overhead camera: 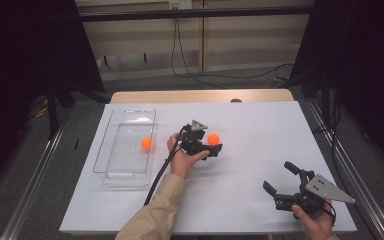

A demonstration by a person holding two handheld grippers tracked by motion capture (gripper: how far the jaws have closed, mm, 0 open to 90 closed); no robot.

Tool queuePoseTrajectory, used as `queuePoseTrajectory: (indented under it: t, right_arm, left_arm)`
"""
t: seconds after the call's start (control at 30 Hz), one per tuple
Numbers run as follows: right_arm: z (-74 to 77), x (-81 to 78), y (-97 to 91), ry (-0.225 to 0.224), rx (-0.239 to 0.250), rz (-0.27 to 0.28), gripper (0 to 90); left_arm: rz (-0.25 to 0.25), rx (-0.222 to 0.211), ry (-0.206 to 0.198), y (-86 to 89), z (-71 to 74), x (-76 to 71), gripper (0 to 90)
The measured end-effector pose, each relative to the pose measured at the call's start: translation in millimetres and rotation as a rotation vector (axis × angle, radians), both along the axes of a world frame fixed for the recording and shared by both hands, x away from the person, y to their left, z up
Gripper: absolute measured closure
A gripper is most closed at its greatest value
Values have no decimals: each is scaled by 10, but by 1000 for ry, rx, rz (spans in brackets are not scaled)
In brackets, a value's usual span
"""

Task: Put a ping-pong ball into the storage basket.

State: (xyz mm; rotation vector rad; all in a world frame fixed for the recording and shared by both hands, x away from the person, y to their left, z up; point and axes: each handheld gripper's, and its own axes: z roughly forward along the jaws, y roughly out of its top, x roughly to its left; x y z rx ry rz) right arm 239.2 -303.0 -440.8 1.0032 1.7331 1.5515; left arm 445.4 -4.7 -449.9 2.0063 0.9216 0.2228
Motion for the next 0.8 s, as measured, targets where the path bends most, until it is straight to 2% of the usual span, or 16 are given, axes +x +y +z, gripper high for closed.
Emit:
queuePoseTrajectory:
  t: [0.4, 0.8]
  right_arm:
    - [1, -2, -1, 1, 5, -3, 33]
    - [-2, 0, -2, 2, 4, -2, 33]
  left_arm:
    - [11, 22, -21, -2, -24, 24, 90]
    - [9, 9, -31, -30, -19, 43, 167]
